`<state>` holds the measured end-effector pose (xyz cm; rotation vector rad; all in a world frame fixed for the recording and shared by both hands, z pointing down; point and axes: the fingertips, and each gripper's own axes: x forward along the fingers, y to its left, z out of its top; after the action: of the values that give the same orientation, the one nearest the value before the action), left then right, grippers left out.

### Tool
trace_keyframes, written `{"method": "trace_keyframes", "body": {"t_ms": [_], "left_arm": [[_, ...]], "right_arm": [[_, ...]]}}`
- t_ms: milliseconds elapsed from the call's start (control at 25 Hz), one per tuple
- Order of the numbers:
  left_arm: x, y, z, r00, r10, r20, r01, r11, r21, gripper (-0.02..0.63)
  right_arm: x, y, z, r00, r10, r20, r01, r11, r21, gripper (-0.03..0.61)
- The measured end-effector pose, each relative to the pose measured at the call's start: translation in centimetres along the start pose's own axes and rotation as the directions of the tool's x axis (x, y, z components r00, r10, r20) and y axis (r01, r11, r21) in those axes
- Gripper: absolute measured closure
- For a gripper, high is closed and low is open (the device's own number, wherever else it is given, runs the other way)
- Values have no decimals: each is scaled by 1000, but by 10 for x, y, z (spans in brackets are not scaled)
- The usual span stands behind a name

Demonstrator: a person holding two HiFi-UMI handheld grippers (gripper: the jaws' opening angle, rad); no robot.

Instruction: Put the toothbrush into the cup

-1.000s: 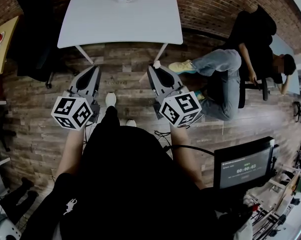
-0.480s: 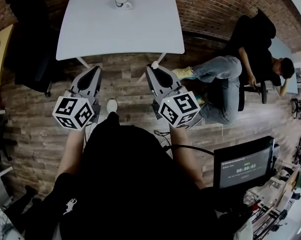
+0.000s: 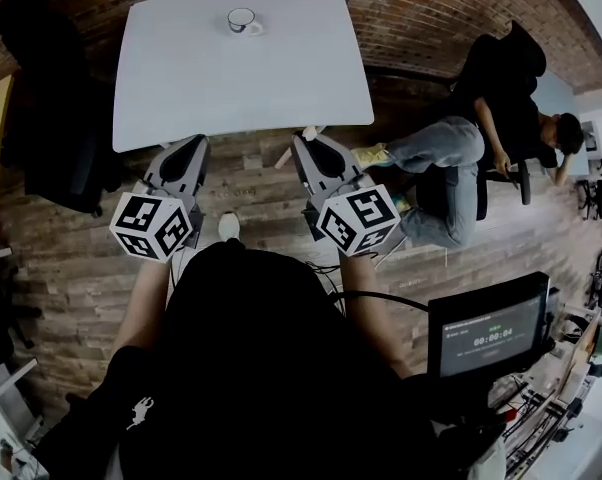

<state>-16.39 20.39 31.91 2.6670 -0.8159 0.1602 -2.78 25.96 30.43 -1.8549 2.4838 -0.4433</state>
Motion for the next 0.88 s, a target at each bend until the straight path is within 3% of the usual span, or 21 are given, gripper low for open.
{"method": "trace_keyframes", "body": {"t_ms": [320, 880], "left_arm": [[25, 41, 10, 997, -72, -33, 72, 997, 10, 609], [40, 94, 15, 996, -74, -45, 75, 997, 2, 609]], "right_arm": [[56, 3, 15, 999, -34, 15, 34, 999, -12, 563], [103, -2, 10, 997, -75, -17, 75, 997, -1, 562]]}}
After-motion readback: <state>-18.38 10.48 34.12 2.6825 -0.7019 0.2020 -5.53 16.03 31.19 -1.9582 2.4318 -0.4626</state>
